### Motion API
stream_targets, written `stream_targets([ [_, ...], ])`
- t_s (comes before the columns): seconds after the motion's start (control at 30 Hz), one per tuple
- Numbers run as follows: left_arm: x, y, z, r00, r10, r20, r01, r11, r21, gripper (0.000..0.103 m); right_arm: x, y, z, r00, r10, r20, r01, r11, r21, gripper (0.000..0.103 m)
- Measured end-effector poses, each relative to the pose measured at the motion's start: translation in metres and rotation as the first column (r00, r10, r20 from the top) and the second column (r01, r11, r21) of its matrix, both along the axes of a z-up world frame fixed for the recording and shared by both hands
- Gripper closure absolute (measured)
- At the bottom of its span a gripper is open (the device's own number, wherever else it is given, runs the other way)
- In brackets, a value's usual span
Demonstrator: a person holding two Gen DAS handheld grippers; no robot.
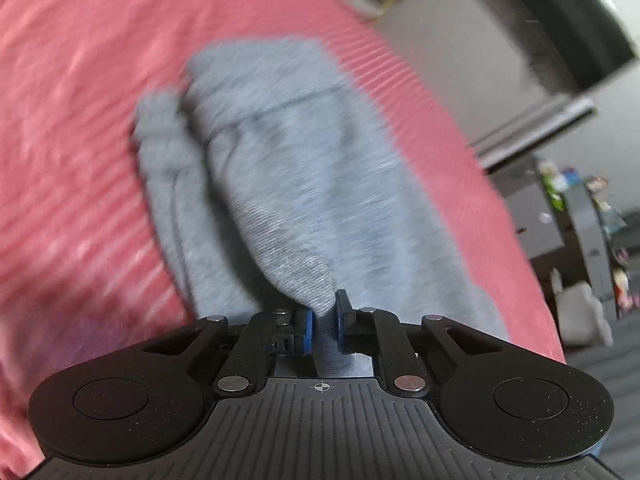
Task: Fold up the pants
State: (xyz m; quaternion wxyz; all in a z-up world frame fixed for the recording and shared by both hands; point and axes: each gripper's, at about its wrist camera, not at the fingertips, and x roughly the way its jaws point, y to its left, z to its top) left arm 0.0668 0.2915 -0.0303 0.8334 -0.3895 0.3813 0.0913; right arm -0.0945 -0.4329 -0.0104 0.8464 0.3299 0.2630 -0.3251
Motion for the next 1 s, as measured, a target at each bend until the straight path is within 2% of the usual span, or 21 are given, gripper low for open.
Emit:
stream_targets([
  [0.07, -0.005, -0.006, 0.011, 0.998, -0.056, 0.022, 0.054, 0.995, 0.081, 0.09, -0.009, 0.001, 0.02, 0.996, -0.004, 0.091, 0.009, 0.998, -0.059, 0.098],
  [0.13, -0.006, -0.006, 0.009, 0.996, -0.078, -0.031, 0.082, 0.989, 0.127, 0.087, -0.015, 0.006, 0.027, 0.996, 0.002, 0.091, 0.013, 0.987, -0.161, 0.098],
  [0.2, -0.002, -0.003, 0.002, 0.989, -0.036, -0.142, 0.06, 0.983, 0.174, 0.075, -0.014, 0.009, 0.016, 1.0, -0.011, -0.002, 0.01, 0.969, -0.246, 0.096],
  [0.23, -0.005, -0.002, 0.003, 0.989, 0.008, -0.149, 0.024, 0.978, 0.208, 0.072, -0.011, 0.009, 0.006, 0.997, -0.023, -0.077, 0.002, 0.965, -0.262, 0.089],
  [0.27, -0.008, -0.002, 0.01, 0.989, 0.057, -0.14, -0.02, 0.968, 0.25, 0.056, -0.009, 0.005, -0.005, 0.985, -0.036, -0.169, -0.008, 0.968, -0.253, 0.081],
  [0.3, -0.011, -0.004, 0.02, 0.982, 0.128, -0.14, -0.078, 0.945, 0.317, 0.037, -0.008, 0.001, -0.011, 0.972, -0.06, -0.229, 0.005, 0.972, -0.235, 0.08],
  [0.37, -0.019, -0.012, 0.042, 0.961, 0.264, -0.078, -0.194, 0.851, 0.489, 0.029, -0.021, -0.001, -0.012, 0.958, -0.167, -0.231, 0.106, 0.961, -0.256, 0.077],
  [0.4, -0.02, -0.019, 0.053, 0.965, 0.26, -0.018, -0.209, 0.814, 0.542, 0.029, -0.027, 0.001, -0.006, 0.958, -0.206, -0.201, 0.143, 0.947, -0.289, 0.074],
  [0.47, -0.01, -0.042, 0.068, 0.988, 0.15, 0.044, -0.148, 0.8, 0.582, 0.024, -0.025, 0.013, 0.005, 0.963, -0.218, -0.158, 0.15, 0.922, -0.358, 0.068],
  [0.53, 0.008, -0.074, 0.073, 0.998, 0.014, 0.065, -0.049, 0.812, 0.582, 0.019, -0.007, 0.034, 0.013, 0.992, -0.091, -0.092, 0.053, 0.933, -0.355, 0.068],
  [0.6, 0.032, -0.116, 0.066, 0.99, -0.124, 0.065, 0.065, 0.818, 0.571, 0.018, 0.023, 0.062, 0.01, 0.985, 0.174, -0.018, -0.172, 0.948, -0.267, 0.066],
  [0.63, 0.043, -0.137, 0.059, 0.983, -0.179, 0.051, 0.118, 0.811, 0.573, 0.018, 0.04, 0.074, 0.007, 0.952, 0.304, 0.013, -0.296, 0.935, -0.197, 0.061],
  [0.67, 0.054, -0.159, 0.048, 0.971, -0.237, 0.026, 0.179, 0.795, 0.58, 0.018, 0.062, 0.086, -0.002, 0.891, 0.452, 0.055, -0.447, 0.891, -0.081, 0.053],
  [0.7, 0.063, -0.178, 0.037, 0.957, -0.289, -0.002, 0.234, 0.771, 0.592, 0.018, 0.082, 0.098, -0.012, 0.822, 0.561, 0.101, -0.566, 0.824, 0.025, 0.053],
  [0.73, 0.071, -0.197, 0.026, 0.946, -0.323, -0.037, 0.277, 0.74, 0.613, 0.019, 0.102, 0.112, -0.025, 0.751, 0.643, 0.15, -0.658, 0.746, 0.102, 0.053],
  [0.8, 0.068, -0.218, 0.002, 0.932, -0.356, -0.068, 0.31, 0.684, 0.661, 0.019, 0.13, 0.129, -0.045, 0.684, 0.713, 0.154, -0.73, 0.667, 0.15, 0.054],
  [0.83, 0.066, -0.225, -0.007, 0.926, -0.367, -0.088, 0.323, 0.649, 0.689, 0.019, 0.142, 0.13, -0.054, 0.678, 0.724, 0.125, -0.734, 0.661, 0.155, 0.055],
  [0.87, 0.061, -0.228, -0.016, 0.92, -0.374, -0.118, 0.342, 0.615, 0.71, 0.019, 0.151, 0.127, -0.064, 0.682, 0.724, 0.106, -0.731, 0.666, 0.152, 0.068],
  [0.9, 0.065, -0.226, -0.021, 0.918, -0.376, -0.128, 0.349, 0.608, 0.713, 0.018, 0.157, 0.119, -0.07, 0.687, 0.716, 0.122, -0.726, 0.672, 0.147, 0.077],
  [0.97, 0.066, -0.208, -0.023, 0.929, -0.355, -0.106, 0.325, 0.643, 0.694, 0.014, 0.16, 0.083, -0.08, 0.726, 0.665, 0.175, -0.687, 0.713, 0.139, 0.103],
  [1.0, 0.068, -0.2, -0.024, 0.94, -0.327, -0.097, 0.303, 0.666, 0.682, 0.011, 0.159, 0.068, -0.082, 0.757, 0.632, 0.167, -0.651, 0.75, 0.114, 0.103],
])
